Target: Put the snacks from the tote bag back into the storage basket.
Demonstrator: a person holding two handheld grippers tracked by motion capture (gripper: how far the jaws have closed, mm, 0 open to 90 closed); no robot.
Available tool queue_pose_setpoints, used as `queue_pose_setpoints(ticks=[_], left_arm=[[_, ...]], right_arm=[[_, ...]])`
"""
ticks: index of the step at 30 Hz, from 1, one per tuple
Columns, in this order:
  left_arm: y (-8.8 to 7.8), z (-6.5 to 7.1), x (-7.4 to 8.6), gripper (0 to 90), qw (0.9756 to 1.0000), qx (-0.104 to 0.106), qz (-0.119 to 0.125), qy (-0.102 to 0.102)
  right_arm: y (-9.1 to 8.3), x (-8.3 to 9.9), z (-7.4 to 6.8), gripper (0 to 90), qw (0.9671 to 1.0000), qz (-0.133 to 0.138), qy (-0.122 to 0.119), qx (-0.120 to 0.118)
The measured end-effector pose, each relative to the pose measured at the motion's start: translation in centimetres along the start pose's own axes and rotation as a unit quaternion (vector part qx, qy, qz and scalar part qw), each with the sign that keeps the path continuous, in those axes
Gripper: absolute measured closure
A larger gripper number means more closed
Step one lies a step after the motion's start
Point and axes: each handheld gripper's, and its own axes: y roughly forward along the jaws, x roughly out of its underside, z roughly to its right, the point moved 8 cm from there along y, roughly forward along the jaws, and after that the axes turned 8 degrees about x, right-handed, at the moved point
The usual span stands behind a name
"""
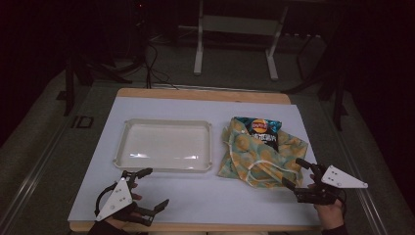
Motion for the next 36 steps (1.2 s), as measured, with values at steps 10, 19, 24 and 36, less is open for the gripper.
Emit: queue_pose_setpoints(ticks=[10, 19, 24, 36], left_arm=[[-0.7, -0.7, 0.7, 1.4, 0.9993, -0.026, -0.028, 0.004], [0.3, -0.2, 1.6, 1.4, 0.9984, -0.015, -0.052, 0.014], [0.6, -0.2, 1.9, 1.4, 0.9981, -0.015, -0.058, 0.012], [0.4, -0.3, 1.8, 1.4, 0.9983, -0.019, -0.054, 0.009]], right_arm=[[-0.4, -0.1, 0.7, 12.3, 0.9989, -0.032, 0.015, 0.029], [-0.2, -1.4, 1.2, 11.1, 0.9993, -0.023, 0.019, 0.023], [0.6, -2.3, 1.9, 11.2, 0.9987, -0.036, 0.007, 0.034], [2.6, -4.6, 3.7, 12.7, 0.9979, -0.032, 0.007, 0.057]])
